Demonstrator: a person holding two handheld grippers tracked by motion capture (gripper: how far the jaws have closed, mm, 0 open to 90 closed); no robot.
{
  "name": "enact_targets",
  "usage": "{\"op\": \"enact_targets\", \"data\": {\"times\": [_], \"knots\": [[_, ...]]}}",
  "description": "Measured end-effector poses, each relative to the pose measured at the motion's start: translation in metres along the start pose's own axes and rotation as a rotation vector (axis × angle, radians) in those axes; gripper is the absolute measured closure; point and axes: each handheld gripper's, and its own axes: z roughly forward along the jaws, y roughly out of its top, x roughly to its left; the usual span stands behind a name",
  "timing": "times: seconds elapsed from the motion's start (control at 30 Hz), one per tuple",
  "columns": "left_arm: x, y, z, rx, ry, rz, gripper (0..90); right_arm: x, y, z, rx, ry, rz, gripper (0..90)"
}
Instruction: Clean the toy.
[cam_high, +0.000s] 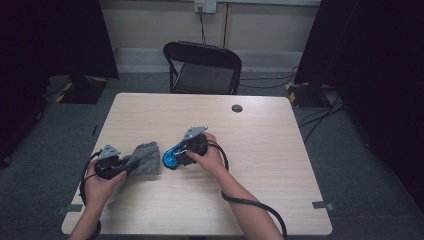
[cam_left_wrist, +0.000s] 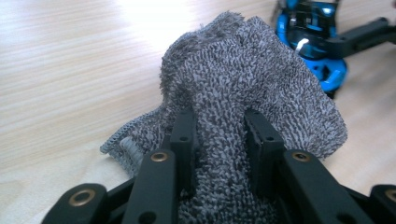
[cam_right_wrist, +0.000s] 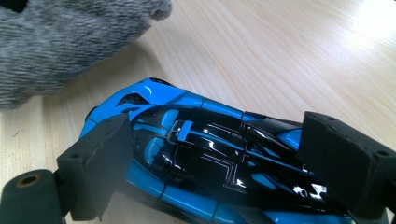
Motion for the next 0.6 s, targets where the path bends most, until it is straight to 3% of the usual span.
{"op": "enact_targets", "data": {"times": [0.23,0.33,0.43,0.6], "knots": [[-0.005,0.007,0.012,0.041,0.067,-0.001,68.1,0.0,-0.006,0.0,-0.049,0.004,0.01,9.7],[-0.009,0.006,0.02,0.085,0.018,0.004,67.8,0.002,-0.004,0.001,-0.037,0.006,0.012,9.7],[-0.015,0.008,0.024,0.132,0.015,0.062,67.9,0.004,-0.003,0.002,-0.033,0.006,0.01,9.7],[-0.023,0.01,0.021,0.184,-0.049,0.09,69.0,0.004,-0.002,0.002,-0.027,0.002,0.01,9.7]]}}
